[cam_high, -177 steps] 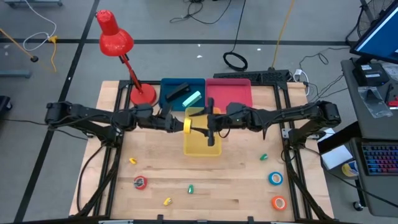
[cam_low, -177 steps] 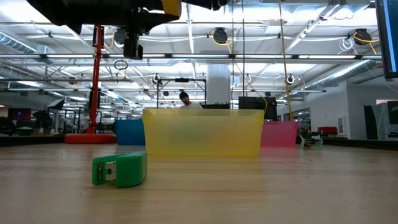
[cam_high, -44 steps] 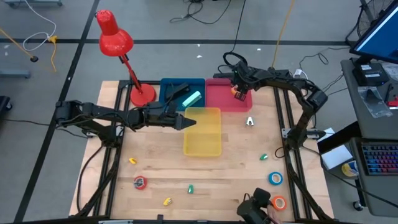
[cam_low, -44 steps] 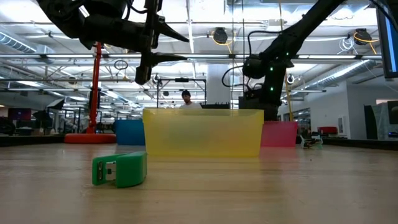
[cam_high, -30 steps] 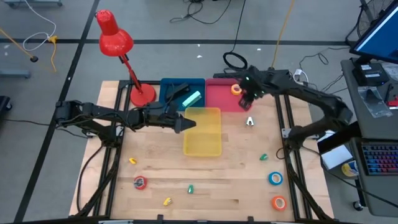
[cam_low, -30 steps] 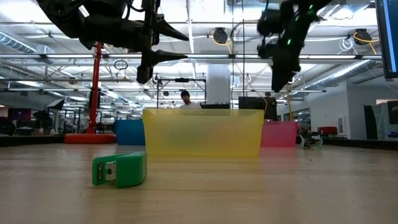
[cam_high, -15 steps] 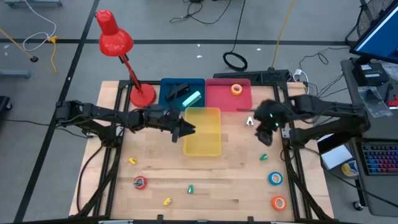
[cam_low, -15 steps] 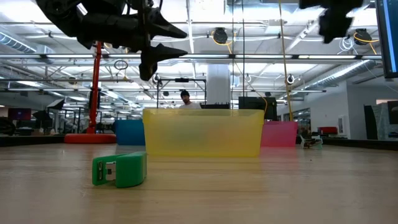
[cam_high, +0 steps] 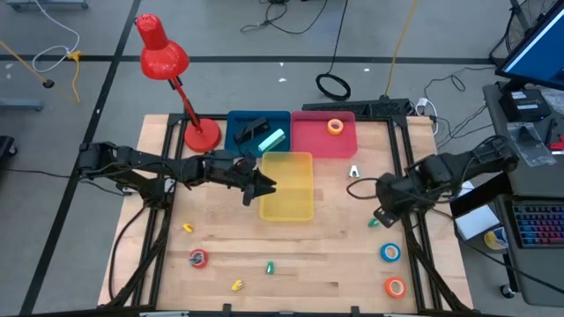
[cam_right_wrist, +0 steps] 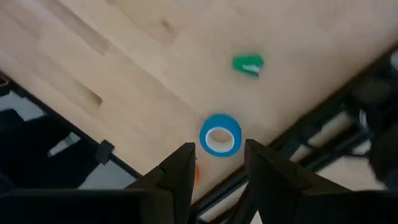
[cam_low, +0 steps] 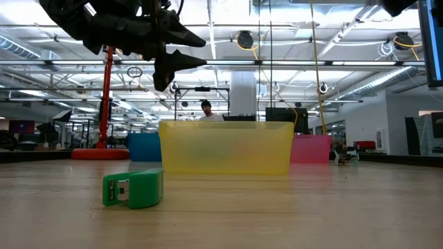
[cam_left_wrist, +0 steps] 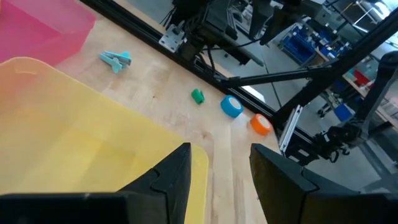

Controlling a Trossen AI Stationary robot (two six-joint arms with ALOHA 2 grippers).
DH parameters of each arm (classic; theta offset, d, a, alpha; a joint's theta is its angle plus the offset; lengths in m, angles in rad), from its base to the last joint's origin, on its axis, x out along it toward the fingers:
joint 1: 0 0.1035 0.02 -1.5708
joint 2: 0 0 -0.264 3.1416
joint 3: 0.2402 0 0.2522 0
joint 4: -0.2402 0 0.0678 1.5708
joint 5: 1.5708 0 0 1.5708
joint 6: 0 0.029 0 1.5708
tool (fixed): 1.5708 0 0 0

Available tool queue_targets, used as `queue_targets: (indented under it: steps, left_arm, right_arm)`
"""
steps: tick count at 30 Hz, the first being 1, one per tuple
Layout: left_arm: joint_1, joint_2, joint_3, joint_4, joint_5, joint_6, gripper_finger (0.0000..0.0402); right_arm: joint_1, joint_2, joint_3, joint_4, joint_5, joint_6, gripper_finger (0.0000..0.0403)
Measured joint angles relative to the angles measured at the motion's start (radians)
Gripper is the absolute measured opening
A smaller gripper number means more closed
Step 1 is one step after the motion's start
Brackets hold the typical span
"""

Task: Pick and place Stapler, Stapler remover, tape
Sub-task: Put the blue tape into the pink bin

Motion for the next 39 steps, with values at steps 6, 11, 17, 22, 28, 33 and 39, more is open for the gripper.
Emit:
queue_targets:
  steps: [6, 11, 17, 22, 28, 33, 39]
  left_arm:
    - [0.0, 0.0, 0.0, 0.0, 0.0, 0.017, 0.0166]
    - [0.0, 0.0, 0.0, 0.0, 0.0, 0.02, 0.0166]
    - [0.0, 0.0, 0.0, 0.001, 0.0, 0.025, 0.0166]
    - [0.001, 0.0, 0.0, 0.001, -0.001, 0.026, 0.0166]
    - [0.001, 0.0, 0.0, 0.001, -0.001, 0.025, 0.0166]
    - [0.001, 0.0, 0.0, 0.002, -0.001, 0.025, 0.0166]
    - [0.001, 0.0, 0.0, 0.004, -0.001, 0.019, 0.0166]
  right_arm:
    - [0.11, 0.012, 0.0, 0.001, 0.0, 0.22, 0.0133]
    - [0.215, 0.042, 0.0, 0.023, 0.0, 0.388, 0.0151]
    - [0.331, 0.099, 0.0, 0.06, 0.0, 0.532, 0.0177]
    - [0.403, 0.152, 0.0, 0.078, 0.001, 0.64, 0.0184]
    - [0.469, 0.209, -0.023, 0.089, 0.002, 0.795, 0.0182]
    - [0.501, 0.211, -0.136, 0.181, 0.001, 0.878, 0.0181]
    - [0.501, 0.21, -0.309, 0.321, 0.001, 0.868, 0.0181]
